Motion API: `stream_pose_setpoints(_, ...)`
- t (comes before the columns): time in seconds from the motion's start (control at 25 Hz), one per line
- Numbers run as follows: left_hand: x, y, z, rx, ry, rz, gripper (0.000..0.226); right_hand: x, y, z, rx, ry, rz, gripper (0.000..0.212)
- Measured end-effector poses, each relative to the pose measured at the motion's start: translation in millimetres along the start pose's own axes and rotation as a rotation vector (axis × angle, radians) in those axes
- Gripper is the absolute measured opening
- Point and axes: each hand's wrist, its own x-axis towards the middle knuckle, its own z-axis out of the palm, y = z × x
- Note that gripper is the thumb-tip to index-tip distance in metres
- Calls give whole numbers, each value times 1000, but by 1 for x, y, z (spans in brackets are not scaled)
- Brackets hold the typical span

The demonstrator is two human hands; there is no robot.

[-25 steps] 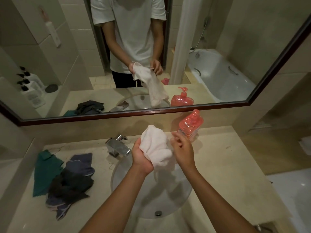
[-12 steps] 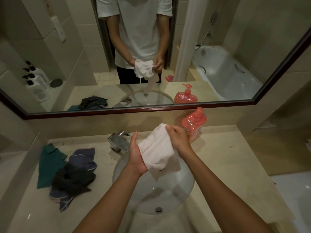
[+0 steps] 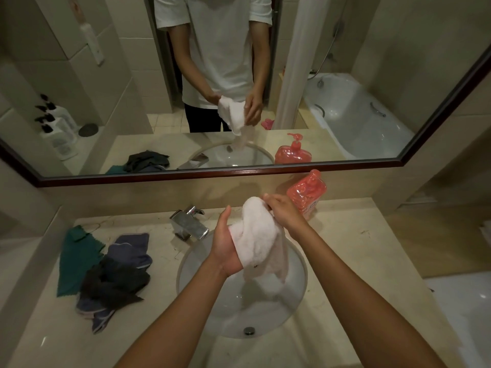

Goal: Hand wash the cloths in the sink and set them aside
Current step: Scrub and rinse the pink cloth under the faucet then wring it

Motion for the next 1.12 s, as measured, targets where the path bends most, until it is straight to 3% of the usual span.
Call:
stream_pose_setpoints(0.12,10,-3,-7,-70,57,94,88,-19,19,-3,64,39,11,32)
stream_pose_setpoints(0.32,43,-18,-7,-137,75,107,86,-32,55,-1,239,-27,127,43)
stream_pose_setpoints(0.44,69,-24,-4,-148,108,113,86,-18,58,-28,127,200,152,46)
stream_pose_setpoints(0.56,100,-26,5,-132,129,123,86,5,51,-68,200,394,58,35)
stream_pose_setpoints(0.68,134,-31,24,-165,141,129,84,42,40,-105,178,471,9,23)
stream_pose_setpoints(0.84,174,-42,51,-231,180,151,84,97,38,-133,9,386,-3,38)
stream_pose_setpoints(0.96,197,-49,60,-256,184,185,83,131,42,-136,-94,231,-21,30)
stream_pose_setpoints(1.12,215,-56,54,-259,209,213,83,156,51,-136,-181,114,-34,41)
